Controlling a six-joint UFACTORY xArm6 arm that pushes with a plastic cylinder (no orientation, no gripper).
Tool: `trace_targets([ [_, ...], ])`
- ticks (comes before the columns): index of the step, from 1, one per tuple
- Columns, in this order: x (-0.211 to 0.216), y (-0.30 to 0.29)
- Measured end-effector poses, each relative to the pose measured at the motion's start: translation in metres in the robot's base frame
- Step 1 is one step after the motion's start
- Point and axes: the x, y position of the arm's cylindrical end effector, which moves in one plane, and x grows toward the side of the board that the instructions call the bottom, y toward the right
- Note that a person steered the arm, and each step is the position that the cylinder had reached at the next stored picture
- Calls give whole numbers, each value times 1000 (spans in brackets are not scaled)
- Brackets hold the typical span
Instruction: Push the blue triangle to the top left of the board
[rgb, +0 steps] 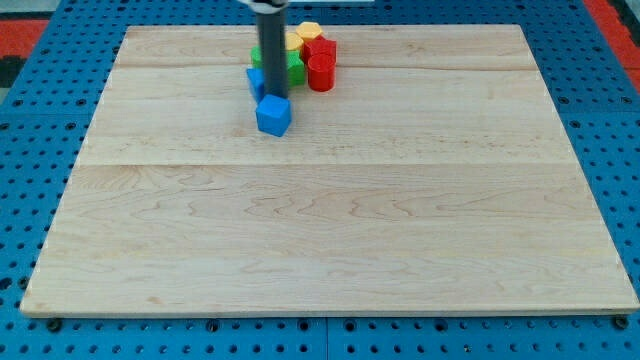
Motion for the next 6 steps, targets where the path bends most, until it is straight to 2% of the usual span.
trace_targets([
  [1, -28, -46],
  [3, -34, -33],
  [4, -52, -29],
  [6, -80, -86],
])
